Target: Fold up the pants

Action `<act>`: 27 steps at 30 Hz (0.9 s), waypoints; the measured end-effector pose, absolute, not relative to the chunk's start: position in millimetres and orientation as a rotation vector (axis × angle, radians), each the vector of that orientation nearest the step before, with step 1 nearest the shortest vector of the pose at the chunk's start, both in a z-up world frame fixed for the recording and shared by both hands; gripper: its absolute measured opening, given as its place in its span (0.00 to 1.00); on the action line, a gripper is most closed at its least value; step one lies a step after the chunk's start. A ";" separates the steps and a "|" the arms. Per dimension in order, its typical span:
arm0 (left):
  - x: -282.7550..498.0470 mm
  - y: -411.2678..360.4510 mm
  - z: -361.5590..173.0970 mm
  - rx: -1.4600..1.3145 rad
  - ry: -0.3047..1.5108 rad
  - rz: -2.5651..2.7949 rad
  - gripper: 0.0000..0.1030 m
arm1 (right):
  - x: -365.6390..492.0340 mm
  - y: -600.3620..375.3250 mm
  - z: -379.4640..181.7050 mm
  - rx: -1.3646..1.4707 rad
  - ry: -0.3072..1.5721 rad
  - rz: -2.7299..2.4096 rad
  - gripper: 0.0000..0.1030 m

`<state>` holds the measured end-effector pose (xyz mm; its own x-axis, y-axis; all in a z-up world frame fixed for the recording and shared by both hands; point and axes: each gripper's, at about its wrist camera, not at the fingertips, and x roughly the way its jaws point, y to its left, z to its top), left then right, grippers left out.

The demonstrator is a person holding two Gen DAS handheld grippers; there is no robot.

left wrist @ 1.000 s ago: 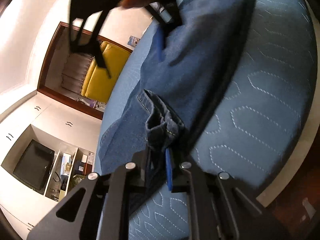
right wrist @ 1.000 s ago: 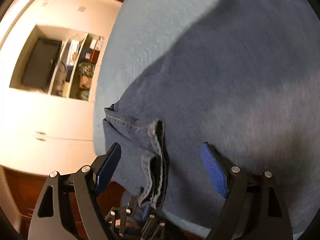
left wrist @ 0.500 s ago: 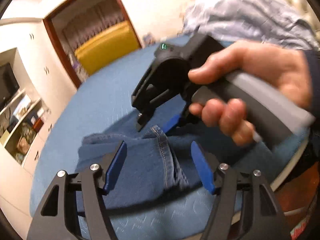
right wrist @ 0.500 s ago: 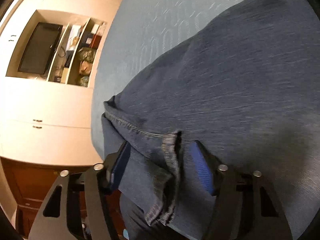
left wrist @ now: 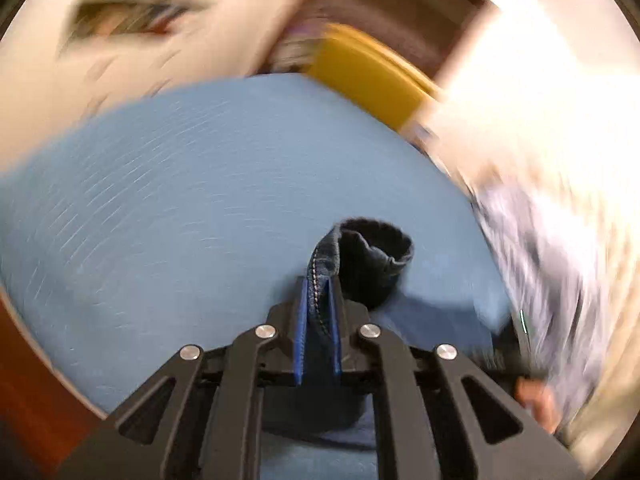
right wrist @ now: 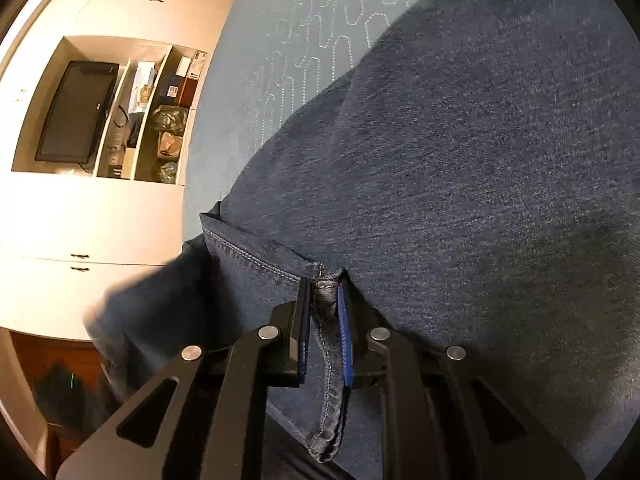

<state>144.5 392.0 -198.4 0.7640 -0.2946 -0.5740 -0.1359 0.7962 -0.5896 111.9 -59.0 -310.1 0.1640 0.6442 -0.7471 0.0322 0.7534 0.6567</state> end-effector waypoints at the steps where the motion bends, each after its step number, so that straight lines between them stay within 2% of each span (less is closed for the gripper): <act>1: 148.0 426.1 -215.6 -0.753 0.712 -0.061 0.10 | 111.2 -56.7 -308.6 0.605 1.349 0.474 0.14; 3: 149.3 475.9 -249.6 -0.910 0.741 -0.018 0.11 | 110.0 -52.7 -306.9 0.592 1.348 0.462 0.14; 7: 141.5 501.3 -268.5 -0.944 0.763 0.030 0.12 | 109.1 -46.4 -305.9 0.572 1.352 0.444 0.14; 19: 160.5 456.6 -186.1 -0.921 0.696 -0.113 0.09 | 107.5 -26.0 -300.6 0.500 1.353 0.411 0.15; 22: 162.1 446.5 -151.2 -0.891 0.643 -0.111 0.08 | 98.9 -25.7 -277.3 0.404 1.293 0.337 0.15; 24: 163.6 450.6 -148.5 -0.909 0.642 -0.072 0.08 | 86.0 -10.0 -242.6 0.273 1.180 0.371 0.15; 27: 166.8 483.8 -186.0 -1.058 0.667 -0.012 0.07 | 81.3 42.5 -223.9 0.208 1.201 0.592 0.15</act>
